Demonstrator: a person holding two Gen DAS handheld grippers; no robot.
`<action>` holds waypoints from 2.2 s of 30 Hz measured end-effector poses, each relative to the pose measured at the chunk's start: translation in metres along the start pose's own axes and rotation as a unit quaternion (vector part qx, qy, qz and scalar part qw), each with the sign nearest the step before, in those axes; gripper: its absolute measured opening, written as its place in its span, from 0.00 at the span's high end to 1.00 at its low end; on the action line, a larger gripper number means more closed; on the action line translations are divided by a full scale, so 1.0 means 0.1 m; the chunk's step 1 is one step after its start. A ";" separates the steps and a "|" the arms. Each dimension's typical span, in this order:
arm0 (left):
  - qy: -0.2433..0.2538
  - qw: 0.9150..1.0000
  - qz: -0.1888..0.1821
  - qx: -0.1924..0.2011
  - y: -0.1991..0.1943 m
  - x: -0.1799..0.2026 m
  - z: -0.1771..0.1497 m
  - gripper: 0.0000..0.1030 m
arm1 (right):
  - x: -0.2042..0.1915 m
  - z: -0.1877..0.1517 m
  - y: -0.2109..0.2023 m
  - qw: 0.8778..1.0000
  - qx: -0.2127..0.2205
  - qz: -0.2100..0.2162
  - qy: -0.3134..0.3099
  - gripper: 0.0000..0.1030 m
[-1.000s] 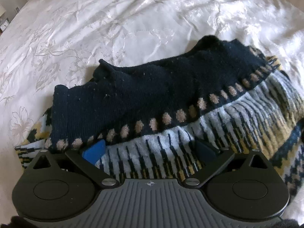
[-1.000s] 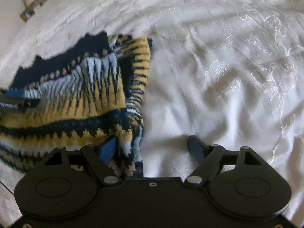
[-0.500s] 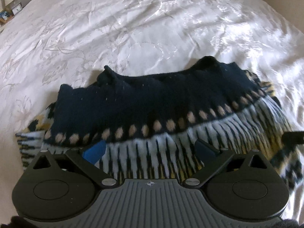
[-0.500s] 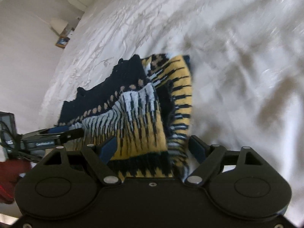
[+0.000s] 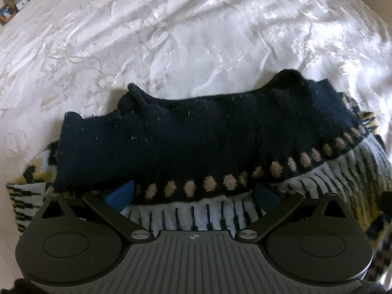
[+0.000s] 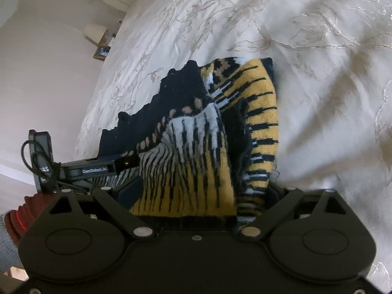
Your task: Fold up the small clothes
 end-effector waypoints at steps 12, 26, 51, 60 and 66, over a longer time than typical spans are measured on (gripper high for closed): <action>0.024 0.999 0.011 0.026 -0.49 0.23 -0.52 0.02 | -0.23 0.05 -0.11 0.997 -0.003 -0.067 -0.031 0.66; -0.071 0.992 -0.059 0.085 -0.96 -0.46 -0.74 0.02 | -1.20 0.13 -0.38 0.989 0.031 -0.116 -0.086 0.67; -0.196 0.976 -0.043 0.082 -1.79 -1.98 -2.14 0.02 | -3.09 -0.56 1.51 0.965 -0.027 -0.165 -0.200 0.66; -0.171 0.978 -0.059 0.103 -1.83 -1.85 -1.88 0.02 | -3.27 -0.67 1.30 0.982 -0.027 -0.035 -0.185 0.52; -0.142 0.977 -0.076 0.140 -1.92 -1.74 -1.36 0.02 | -2.93 -0.45 0.69 0.985 0.046 -0.072 -0.153 0.51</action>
Point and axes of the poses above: each gripper's, at about its wrist camera, not at the fingertips, and y roughly the way its jaws point, x to its right, z to its top, the point moved 7 cm from there along y, roughly the way its jaws point, and after that the axes turned 7 degrees about -z, right-handed, at the moved point
